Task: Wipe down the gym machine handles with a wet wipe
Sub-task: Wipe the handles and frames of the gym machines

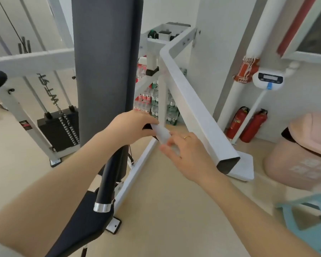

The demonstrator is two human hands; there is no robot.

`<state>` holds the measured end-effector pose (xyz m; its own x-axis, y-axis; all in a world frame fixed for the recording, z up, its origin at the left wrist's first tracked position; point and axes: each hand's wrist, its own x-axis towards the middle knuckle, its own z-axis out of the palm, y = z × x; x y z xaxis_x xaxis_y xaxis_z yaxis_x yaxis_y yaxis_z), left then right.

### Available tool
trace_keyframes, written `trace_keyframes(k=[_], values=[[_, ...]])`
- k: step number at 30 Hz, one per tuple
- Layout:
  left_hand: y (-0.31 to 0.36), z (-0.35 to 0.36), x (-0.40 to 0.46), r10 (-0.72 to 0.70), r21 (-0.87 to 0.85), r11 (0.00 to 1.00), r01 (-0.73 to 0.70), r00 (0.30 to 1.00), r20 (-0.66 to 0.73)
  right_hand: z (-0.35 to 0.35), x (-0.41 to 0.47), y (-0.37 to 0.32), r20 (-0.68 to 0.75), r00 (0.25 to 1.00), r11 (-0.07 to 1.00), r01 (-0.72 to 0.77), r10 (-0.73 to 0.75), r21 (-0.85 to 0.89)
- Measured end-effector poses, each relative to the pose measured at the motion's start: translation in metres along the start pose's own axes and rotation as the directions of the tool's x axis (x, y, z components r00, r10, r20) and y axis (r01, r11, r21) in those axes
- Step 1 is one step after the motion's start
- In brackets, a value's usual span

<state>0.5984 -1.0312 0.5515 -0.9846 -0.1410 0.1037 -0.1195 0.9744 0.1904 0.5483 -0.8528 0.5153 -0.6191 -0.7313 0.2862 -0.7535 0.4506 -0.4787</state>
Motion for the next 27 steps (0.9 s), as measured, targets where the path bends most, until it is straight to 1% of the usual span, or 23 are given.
trace_keyframes(k=[1, 2, 3, 4, 6, 9, 11, 12, 13, 14, 16, 17, 19, 22, 24, 27], values=[[-0.003, -0.002, 0.003, 0.007, 0.012, 1.0, -0.007, 1.0, 0.013, -0.003, 0.003, 0.001, -0.042, 0.999, 0.996, -0.017, 0.021, 0.083], [-0.003, -0.004, 0.005, 0.026, 0.037, 0.999, -0.026, 0.999, 0.02, -0.005, 0.007, 0.003, -0.059, 0.997, 0.993, -0.035, 0.042, 0.113], [-0.004, -0.004, 0.007, 0.054, 0.057, 0.997, -0.055, 0.998, 0.031, -0.004, 0.013, 0.002, -0.061, 0.997, 0.996, -0.036, 0.041, 0.076], [-0.006, -0.005, 0.009, 0.083, 0.06, 0.995, -0.086, 0.996, 0.045, 0.001, 0.017, 0.0, -0.056, 0.998, 1.0, -0.022, 0.022, -0.004], [-0.013, -0.008, 0.011, 0.126, 0.029, 0.991, -0.129, 0.988, 0.086, 0.011, 0.025, -0.005, -0.045, 0.999, 0.991, -0.014, 0.008, -0.134], [-0.024, -0.009, 0.013, 0.169, -0.032, 0.985, -0.167, 0.98, 0.105, 0.01, 0.016, 0.003, -0.017, 0.995, 0.975, -0.102, 0.101, -0.197], [-0.027, -0.006, 0.012, 0.207, -0.019, 0.978, -0.206, 0.974, 0.088, 0.007, 0.003, 0.009, -0.074, 0.982, 0.945, -0.187, 0.173, -0.269], [-0.027, -0.005, 0.013, 0.217, 0.0, 0.976, -0.218, 0.972, 0.085, 0.01, 0.003, 0.007, -0.116, 0.977, 0.923, -0.209, 0.181, -0.323], [-0.029, -0.004, 0.014, 0.222, 0.013, 0.974, -0.224, 0.972, 0.079, 0.015, 0.009, 0.0, -0.15, 0.978, 0.912, -0.191, 0.144, -0.364], [-0.03, -0.003, 0.016, 0.222, 0.022, 0.974, -0.224, 0.972, 0.078, 0.023, 0.019, -0.007, -0.157, 0.983, 0.912, -0.148, 0.094, -0.383], [-0.032, -0.004, 0.019, 0.216, 0.028, 0.975, -0.219, 0.973, 0.084, 0.037, 0.04, -0.02, -0.208, 0.978, 0.934, -0.06, -0.016, -0.353], [-0.033, -0.004, 0.02, 0.212, 0.021, 0.976, -0.215, 0.972, 0.1, 0.037, 0.045, -0.022, -0.192, 0.981, 0.942, -0.049, -0.017, -0.333], [-0.034, -0.006, 0.021, 0.204, -0.028, 0.979, -0.202, 0.966, 0.157, 0.031, 0.037, -0.018, -0.152, 0.987, 0.941, -0.102, 0.055, -0.322], [-0.038, -0.012, 0.02, 0.248, -0.136, 0.965, -0.223, 0.945, 0.215, 0.023, 0.003, -0.011, -0.201, 0.969, 0.886, -0.216, 0.144, -0.411], [-0.044, -0.013, 0.016, 0.253, -0.238, 0.948, -0.212, 0.954, 0.16, 0.024, 0.007, -0.015, -0.204, 0.963, 0.863, -0.251, 0.176, -0.439], [-0.052, -0.009, 0.004, 0.154, -0.38, 0.913, -0.152, 0.988, -0.025, 0.039, 0.046, -0.031, -0.165, 0.98, 0.871, -0.175, 0.11, -0.459]])
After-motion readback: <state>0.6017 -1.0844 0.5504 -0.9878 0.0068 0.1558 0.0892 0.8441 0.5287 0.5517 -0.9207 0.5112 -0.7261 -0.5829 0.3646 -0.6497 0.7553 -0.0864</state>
